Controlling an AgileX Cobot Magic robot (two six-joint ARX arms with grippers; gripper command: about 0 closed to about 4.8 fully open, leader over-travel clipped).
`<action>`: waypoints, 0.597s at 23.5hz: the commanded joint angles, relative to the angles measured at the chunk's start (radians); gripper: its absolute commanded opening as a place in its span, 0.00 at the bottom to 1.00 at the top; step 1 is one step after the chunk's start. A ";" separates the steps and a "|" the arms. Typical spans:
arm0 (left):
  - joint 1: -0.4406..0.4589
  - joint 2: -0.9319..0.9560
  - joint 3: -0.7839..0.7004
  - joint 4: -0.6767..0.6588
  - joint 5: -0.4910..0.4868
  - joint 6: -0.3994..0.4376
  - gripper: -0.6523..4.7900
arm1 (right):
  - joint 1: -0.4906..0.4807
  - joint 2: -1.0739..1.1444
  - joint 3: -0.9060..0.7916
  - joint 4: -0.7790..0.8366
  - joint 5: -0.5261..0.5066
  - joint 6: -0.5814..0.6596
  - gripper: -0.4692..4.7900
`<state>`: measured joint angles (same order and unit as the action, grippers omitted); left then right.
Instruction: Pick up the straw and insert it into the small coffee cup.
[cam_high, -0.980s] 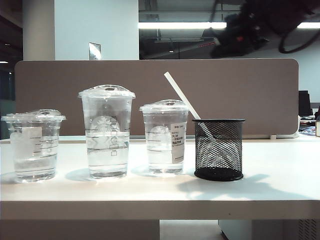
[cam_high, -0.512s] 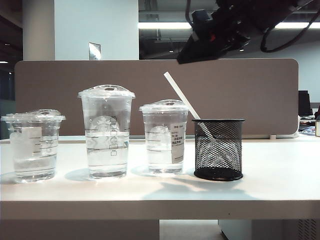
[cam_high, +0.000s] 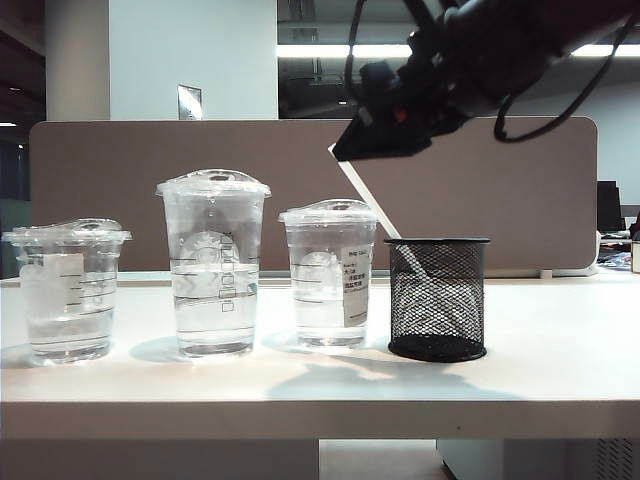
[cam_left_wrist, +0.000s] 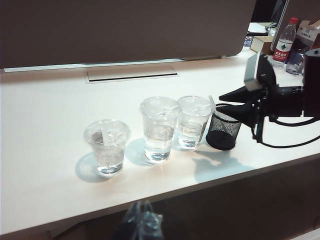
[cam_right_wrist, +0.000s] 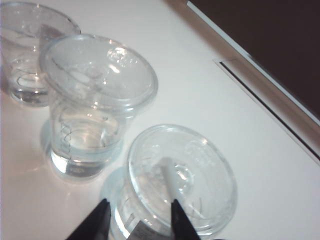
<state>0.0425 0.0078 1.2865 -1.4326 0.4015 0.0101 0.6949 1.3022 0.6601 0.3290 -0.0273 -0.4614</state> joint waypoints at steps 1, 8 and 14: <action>0.000 0.001 0.002 -0.002 0.003 0.001 0.11 | 0.001 0.018 0.005 0.025 0.003 0.000 0.42; 0.000 0.002 0.002 -0.002 0.003 0.001 0.11 | -0.001 0.041 0.013 0.079 0.006 0.000 0.42; 0.000 0.002 0.002 -0.002 0.003 -0.004 0.11 | -0.011 0.085 0.047 0.089 0.009 0.000 0.42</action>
<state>0.0429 0.0078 1.2865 -1.4326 0.4015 0.0086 0.6868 1.3796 0.6903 0.3985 -0.0227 -0.4614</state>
